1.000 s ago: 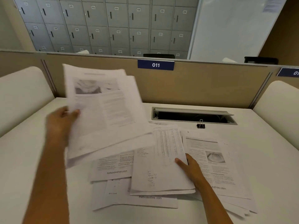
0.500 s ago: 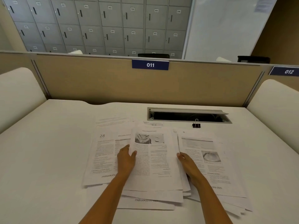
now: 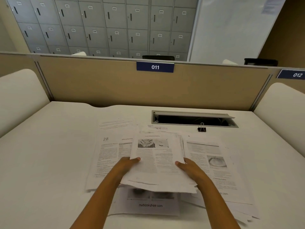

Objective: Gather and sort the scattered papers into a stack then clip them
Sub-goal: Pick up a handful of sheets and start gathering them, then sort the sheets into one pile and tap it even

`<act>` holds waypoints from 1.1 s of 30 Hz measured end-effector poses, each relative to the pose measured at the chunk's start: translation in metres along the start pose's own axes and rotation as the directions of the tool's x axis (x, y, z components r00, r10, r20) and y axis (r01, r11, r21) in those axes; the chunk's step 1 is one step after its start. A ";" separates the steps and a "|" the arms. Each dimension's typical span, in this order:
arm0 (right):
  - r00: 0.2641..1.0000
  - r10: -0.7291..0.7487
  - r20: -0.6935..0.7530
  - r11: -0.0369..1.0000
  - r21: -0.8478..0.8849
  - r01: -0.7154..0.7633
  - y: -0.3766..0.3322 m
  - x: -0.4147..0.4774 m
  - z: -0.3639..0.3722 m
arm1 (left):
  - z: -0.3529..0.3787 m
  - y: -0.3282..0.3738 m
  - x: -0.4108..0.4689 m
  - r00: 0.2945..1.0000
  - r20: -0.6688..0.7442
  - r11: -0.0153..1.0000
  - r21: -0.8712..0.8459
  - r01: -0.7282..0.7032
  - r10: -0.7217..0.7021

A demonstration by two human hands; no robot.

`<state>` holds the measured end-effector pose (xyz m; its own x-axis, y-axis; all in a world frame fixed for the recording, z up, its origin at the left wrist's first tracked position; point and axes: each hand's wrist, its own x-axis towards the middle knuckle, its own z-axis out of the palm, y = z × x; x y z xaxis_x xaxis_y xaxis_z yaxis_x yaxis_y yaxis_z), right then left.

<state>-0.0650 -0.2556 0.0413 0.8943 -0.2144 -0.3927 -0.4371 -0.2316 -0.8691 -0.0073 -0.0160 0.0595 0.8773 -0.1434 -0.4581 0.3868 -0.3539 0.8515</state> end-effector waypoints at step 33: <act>0.905 -0.411 -0.115 0.881 0.204 0.426 -0.052 -0.026 -0.014 | 0.000 0.045 -0.029 0.863 0.025 0.844 -0.221 -0.488 0.505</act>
<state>-0.0664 -0.2513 0.1008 0.9776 -0.2075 0.0362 0.0153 -0.1018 -0.9947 -0.0148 -0.0275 0.1113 0.9449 -0.3260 0.0287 -0.0387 -0.0244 0.9990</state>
